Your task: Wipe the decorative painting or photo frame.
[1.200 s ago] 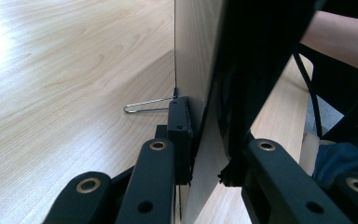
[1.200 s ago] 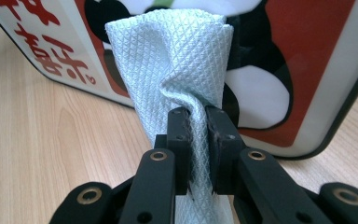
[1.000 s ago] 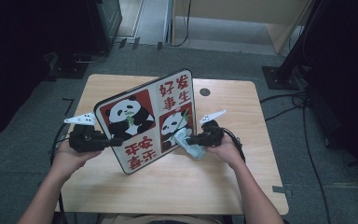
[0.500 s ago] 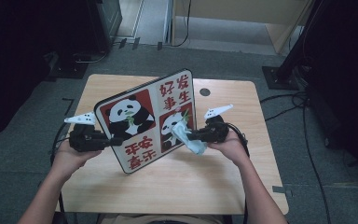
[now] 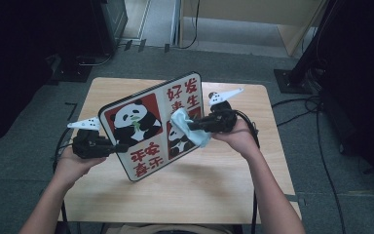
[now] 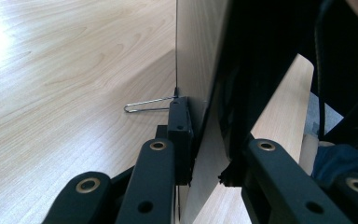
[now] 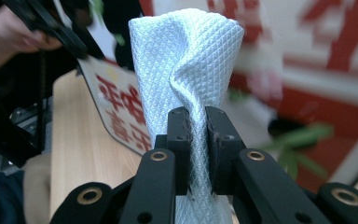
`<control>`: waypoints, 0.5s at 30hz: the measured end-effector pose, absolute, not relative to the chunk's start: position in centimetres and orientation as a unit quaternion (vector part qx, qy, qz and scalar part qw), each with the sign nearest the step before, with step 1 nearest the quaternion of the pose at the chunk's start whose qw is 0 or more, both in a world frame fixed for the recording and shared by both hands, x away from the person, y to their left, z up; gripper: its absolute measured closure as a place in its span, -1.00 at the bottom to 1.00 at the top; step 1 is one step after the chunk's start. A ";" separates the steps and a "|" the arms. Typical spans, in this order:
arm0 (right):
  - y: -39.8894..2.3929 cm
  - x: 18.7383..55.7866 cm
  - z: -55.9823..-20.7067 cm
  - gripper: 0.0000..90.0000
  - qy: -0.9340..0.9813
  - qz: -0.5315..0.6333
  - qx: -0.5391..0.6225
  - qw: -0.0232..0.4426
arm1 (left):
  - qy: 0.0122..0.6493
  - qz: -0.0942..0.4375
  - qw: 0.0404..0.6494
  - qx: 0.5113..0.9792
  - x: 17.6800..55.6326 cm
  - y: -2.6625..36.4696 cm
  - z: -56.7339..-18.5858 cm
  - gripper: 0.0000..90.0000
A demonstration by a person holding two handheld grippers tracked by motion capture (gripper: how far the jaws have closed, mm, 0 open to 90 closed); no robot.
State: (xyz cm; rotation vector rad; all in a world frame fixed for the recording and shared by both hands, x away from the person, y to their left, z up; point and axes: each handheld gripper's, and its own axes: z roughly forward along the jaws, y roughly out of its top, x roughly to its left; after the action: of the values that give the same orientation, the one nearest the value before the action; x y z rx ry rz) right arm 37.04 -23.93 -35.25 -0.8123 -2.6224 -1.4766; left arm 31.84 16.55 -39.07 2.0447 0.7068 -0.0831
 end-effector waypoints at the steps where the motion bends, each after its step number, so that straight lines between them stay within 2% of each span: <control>1: -23.6 37.2 -34.4 0.82 -0.842 -0.475 -0.256 0.011 | 0.288 -0.034 0.469 0.834 31.8 16.6 -39.1 0.75; 10: -21.6 38.4 -28.6 0.82 -0.846 -0.482 -0.228 -0.018 | 0.287 -0.032 0.470 0.834 31.9 16.5 -39.1 0.75; 15: -20.8 38.9 -27.1 0.82 -0.845 -0.483 -0.230 -0.025 | 0.286 -0.027 0.467 0.836 31.7 16.5 -39.0 0.75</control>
State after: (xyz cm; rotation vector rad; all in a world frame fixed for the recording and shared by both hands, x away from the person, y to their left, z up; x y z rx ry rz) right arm 38.86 -20.80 -27.13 -0.7342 -2.6967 -1.5420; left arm 31.67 16.46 -39.01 2.0526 0.7007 -0.0652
